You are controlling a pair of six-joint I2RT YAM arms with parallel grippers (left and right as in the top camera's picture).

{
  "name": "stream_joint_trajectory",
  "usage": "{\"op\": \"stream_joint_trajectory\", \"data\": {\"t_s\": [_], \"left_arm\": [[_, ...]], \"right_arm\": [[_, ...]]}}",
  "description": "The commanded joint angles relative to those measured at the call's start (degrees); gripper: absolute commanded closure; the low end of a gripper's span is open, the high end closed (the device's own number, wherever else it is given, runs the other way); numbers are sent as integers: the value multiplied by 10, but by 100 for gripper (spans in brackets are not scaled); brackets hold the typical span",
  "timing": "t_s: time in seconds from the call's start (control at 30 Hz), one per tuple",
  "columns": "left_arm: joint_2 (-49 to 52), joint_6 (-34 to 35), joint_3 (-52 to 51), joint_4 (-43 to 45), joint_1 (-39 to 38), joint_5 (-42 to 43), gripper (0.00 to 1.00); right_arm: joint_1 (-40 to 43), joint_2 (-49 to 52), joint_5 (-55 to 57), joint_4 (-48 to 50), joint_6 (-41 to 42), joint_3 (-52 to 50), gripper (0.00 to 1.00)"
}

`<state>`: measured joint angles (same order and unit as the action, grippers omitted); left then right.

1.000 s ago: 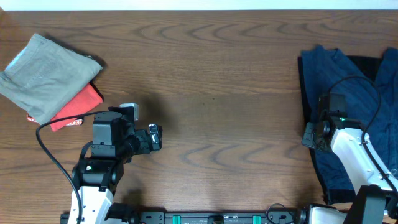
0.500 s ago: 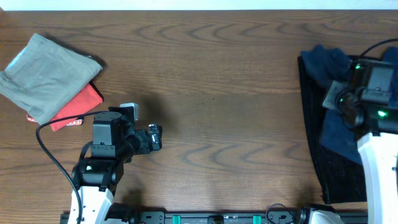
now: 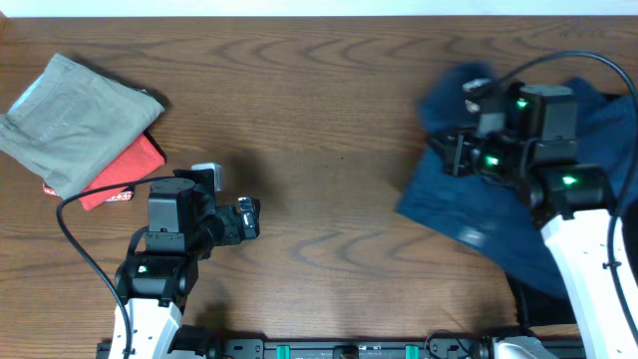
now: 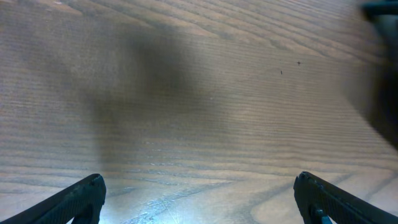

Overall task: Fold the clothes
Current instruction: 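Drag the blue shorts leftward to the table center with both grippers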

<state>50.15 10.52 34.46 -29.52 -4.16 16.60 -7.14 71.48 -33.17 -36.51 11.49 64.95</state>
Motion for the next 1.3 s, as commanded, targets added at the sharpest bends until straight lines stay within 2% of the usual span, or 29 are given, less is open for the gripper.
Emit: {"op": "stream_joint_trajectory", "data": {"t_s": [0.0,0.03,0.1,0.13,0.17,0.2,0.27,0.3,0.47,0.57,0.77,0.9,1.1,1.27], "left_arm": [[1,1,14,3,4,7,2],[1,1,14,3,4,7,2],[3,1,14,3,4,7,2],[4,1,14,3,4,7,2],[4,1,14,3,4,7,2],[4,1,14,4,4,8,2],[4,1,14,9,4,8,2],[4,2,14,15,4,8,2],[12,47,14,43,3,11,2],[31,63,14,56,-2,50,2],[120,65,14,83,-50,116,2],[195,102,14,114,-102,134,2],[305,175,14,207,-183,143,2],[385,231,14,321,-246,143,2]], "right_arm": [[-50,3,-73,58,32,5,97],[-61,7,-71,74,33,5,96],[-82,18,-57,87,33,5,85],[-92,24,-43,83,33,5,73],[-99,31,-24,74,33,5,54],[-105,38,0,60,33,5,42],[-108,50,63,23,33,5,6],[-106,56,104,0,33,5,1],[-85,63,315,-109,75,5,1],[-62,60,383,-157,87,5,1],[-20,60,390,-211,87,5,1],[-7,60,390,-229,92,5,1],[12,60,389,-246,98,5,1],[16,60,389,-259,97,5,1]]}}
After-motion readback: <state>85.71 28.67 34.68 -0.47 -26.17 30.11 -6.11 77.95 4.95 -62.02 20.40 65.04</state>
